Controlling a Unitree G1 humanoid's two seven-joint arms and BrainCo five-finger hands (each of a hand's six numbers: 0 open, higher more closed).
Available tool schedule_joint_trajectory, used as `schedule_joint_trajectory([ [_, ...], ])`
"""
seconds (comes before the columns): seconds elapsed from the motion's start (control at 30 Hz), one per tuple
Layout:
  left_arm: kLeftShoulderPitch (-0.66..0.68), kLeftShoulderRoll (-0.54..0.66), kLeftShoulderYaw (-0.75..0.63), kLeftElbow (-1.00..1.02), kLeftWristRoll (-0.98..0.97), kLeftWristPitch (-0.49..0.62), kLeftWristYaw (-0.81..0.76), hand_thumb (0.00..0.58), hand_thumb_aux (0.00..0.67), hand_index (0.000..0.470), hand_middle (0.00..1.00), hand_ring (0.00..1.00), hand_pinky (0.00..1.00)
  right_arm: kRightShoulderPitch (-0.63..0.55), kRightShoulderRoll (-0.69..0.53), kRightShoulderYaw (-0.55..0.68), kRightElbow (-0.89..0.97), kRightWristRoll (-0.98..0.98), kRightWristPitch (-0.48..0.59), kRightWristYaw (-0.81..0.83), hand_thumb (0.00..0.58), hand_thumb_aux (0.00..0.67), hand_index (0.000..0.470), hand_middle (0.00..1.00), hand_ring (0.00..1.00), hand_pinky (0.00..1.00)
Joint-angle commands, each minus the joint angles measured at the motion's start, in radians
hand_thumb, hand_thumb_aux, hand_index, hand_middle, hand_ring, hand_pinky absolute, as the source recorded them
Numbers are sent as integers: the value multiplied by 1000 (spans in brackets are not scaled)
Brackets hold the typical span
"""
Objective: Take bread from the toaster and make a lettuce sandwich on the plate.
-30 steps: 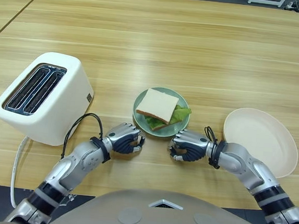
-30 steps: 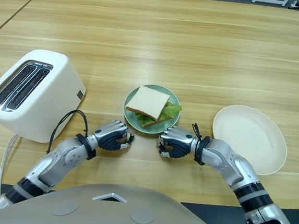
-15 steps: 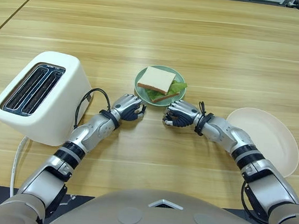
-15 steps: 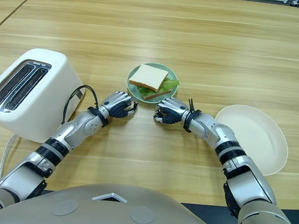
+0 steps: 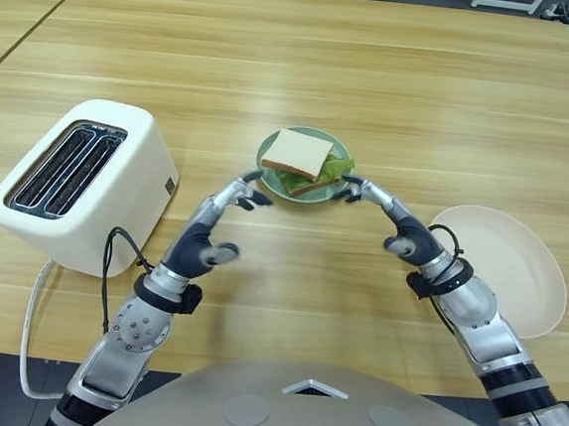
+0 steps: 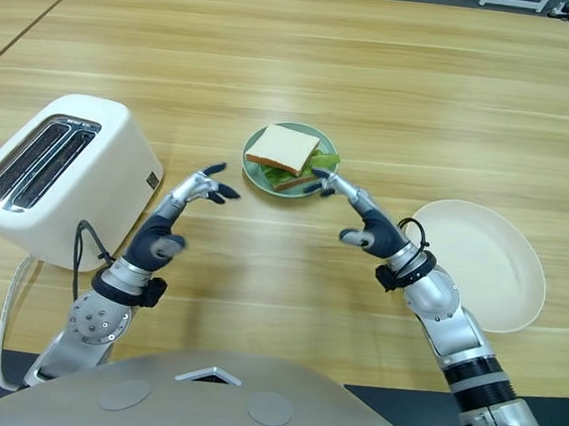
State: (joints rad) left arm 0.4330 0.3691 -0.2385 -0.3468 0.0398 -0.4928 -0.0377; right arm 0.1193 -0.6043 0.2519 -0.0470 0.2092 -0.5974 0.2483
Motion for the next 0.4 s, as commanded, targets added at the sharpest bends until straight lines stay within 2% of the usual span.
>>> schedule_joint_trajectory([
  [0.03, -11, -21, 61, 42, -228, -41, -83, 0, 0, 0, 0, 0, 0, -38, 50, -67, 12, 154, 87, 89, 0, 0, 0, 0, 0, 0],
  [0.2, -3, -51, 81, 26, -332, -44, -157, 0, 0, 0, 0, 0, 0, -31, 85, -137, -14, 222, 129, 164, 0, 0, 0, 0, 0, 0],
  [0.4, 5, -79, 92, 19, -338, -44, -212, 0, 0, 0, 0, 0, 0, -11, 121, -188, -35, 217, 144, 220, 0, 0, 0, 0, 0, 0],
])
